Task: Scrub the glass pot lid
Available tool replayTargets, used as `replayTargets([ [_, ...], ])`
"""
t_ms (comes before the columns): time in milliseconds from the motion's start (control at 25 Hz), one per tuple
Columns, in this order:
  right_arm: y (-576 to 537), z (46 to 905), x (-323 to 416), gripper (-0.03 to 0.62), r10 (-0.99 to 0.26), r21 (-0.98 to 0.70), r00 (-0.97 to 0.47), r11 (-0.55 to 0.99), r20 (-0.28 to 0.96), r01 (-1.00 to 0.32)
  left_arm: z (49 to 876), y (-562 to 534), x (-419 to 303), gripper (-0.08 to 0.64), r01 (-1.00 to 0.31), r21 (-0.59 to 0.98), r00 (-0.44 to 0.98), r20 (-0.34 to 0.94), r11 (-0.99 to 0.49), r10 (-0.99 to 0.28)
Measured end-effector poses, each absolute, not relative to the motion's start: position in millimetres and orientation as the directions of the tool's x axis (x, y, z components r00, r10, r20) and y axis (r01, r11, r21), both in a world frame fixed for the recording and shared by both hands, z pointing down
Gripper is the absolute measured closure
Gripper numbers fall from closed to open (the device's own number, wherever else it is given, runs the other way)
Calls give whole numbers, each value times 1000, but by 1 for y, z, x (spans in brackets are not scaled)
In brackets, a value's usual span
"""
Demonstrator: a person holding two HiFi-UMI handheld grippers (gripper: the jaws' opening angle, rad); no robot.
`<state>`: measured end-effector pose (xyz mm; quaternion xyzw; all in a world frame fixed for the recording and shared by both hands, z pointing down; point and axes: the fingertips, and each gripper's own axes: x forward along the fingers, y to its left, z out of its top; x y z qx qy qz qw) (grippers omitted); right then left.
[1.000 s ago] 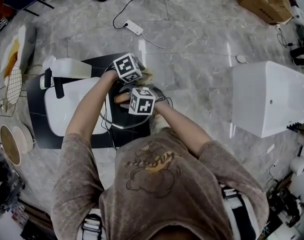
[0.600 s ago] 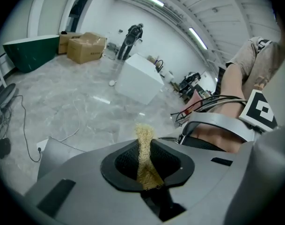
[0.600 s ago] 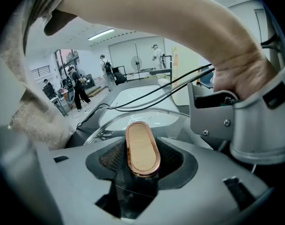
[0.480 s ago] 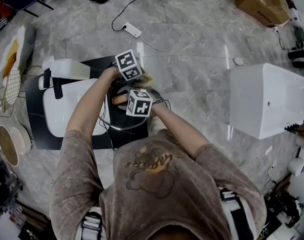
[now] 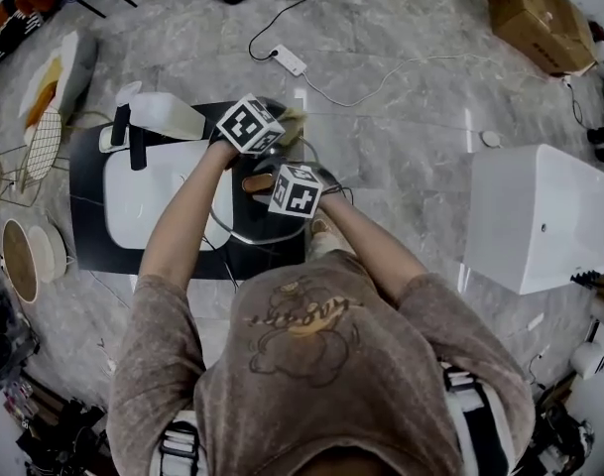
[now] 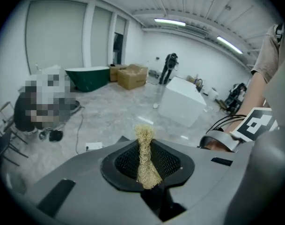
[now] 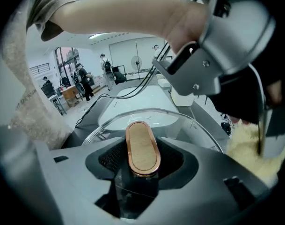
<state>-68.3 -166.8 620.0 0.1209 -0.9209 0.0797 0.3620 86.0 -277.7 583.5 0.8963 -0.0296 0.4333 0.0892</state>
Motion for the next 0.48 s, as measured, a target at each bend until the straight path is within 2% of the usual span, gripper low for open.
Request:
replayTargets([
  [160, -164, 620, -71, 366, -162, -45, -695, 962, 701, -269, 544, -299, 54, 492, -307, 16, 661, 723, -952, -201],
  [280, -162, 618, -71, 347, -166, -28, -686, 965, 709, -262, 512, -305, 24, 492, -441, -14, 676, 652, -897, -343],
  [480, -161, 597, -72, 337, -180, -3, -696, 967, 696, -253, 473, -285, -33, 492, -577, -51, 653, 571, -815, -498],
])
